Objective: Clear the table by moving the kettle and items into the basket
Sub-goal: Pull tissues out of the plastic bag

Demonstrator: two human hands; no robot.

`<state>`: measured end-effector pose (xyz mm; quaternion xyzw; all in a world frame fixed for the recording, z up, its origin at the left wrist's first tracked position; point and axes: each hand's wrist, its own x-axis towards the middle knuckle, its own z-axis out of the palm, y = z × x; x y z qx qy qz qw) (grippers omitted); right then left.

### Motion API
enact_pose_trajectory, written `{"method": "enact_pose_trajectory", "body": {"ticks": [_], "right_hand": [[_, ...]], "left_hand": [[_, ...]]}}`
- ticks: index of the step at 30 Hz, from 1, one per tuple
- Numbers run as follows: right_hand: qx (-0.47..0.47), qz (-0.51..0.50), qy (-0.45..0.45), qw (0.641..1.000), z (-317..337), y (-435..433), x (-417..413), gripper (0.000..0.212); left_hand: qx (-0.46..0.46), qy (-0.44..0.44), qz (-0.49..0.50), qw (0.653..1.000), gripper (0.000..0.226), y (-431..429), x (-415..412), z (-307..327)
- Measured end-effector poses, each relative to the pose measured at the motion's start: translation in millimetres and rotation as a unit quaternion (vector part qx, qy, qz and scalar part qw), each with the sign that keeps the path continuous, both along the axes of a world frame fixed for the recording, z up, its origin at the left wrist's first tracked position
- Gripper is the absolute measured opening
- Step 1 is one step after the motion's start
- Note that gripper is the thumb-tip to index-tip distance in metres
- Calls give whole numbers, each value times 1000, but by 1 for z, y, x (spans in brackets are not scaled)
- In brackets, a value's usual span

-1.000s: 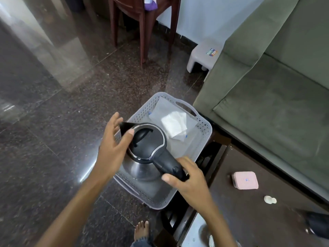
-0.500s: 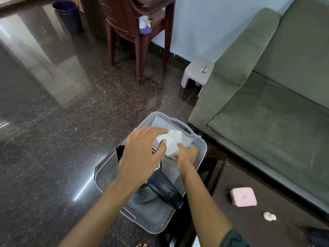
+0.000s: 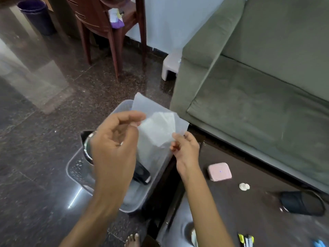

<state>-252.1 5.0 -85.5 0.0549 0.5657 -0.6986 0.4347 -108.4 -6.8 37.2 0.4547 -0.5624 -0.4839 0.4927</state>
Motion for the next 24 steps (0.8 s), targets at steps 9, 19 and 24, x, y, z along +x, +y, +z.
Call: {"method": "enact_pose_trajectory", "body": {"ticks": [9,19,24], "right_hand": [[-52,-119,-3,992,50,216,-48,19],[-47,-181,-60,981,6,371,-122,18],[-84,-242,-230,939,-32,416,-151,48]], "left_hand": [[296,82,-211,928,51,158,-116,-60],[514,100,-322,789,44,269,-220,-129],[538,109,-396,736,53,285,-235,-151]]}}
